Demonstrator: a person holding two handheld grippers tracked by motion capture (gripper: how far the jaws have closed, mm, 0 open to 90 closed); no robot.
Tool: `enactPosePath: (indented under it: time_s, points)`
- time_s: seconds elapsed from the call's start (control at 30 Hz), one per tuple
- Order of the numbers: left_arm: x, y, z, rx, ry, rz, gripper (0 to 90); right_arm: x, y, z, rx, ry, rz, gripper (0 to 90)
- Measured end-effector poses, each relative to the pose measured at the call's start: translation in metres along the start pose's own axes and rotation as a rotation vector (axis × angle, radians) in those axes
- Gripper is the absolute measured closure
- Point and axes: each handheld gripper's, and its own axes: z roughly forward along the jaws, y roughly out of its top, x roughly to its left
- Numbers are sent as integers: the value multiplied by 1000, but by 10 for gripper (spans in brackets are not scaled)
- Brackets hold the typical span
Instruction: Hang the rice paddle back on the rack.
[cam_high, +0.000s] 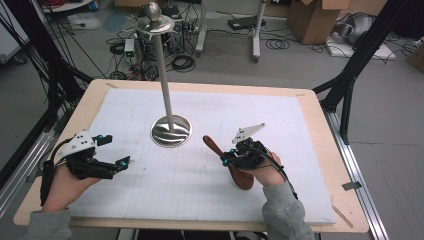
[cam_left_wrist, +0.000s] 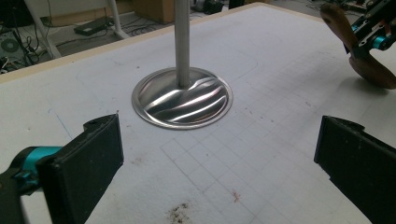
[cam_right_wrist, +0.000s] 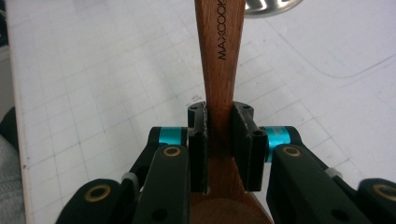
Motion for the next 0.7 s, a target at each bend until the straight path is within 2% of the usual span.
enactPosePath:
  time_s: [0.2, 0.23, 0.27, 0.3, 0.33, 0.37, 0.5, 0.67, 0.7]
  points:
    - [0, 0, 3, 2, -5, -3, 18, -2, -1, -9, -65, 4, 2, 771]
    - [0, 0, 4, 3, -7, 1, 18, -4, -2, -13, -100, 7, 6, 771]
    - [0, 0, 4, 3, -7, 1, 18, -4, -2, -13, -100, 7, 6, 771]
    - [0, 1, 5, 2, -6, -1, 18, -6, -3, -18, -140, 15, 10, 771]
    - [0, 1, 5, 1, -5, -1, 18, -6, -3, -18, -140, 15, 10, 771]
    - [0, 1, 5, -3, -8, -1, 18, -7, -5, -22, -172, 21, 20, 772]
    - [-1, 2, 4, -4, -6, 2, 18, -9, -7, -28, -199, 25, 35, 772]
    - [-1, 3, 5, -4, -7, 5, 18, -9, -7, -32, -227, 14, 22, 773]
    - [-1, 4, 5, -8, -7, 5, 18, -8, -7, -35, -250, 16, 21, 773]
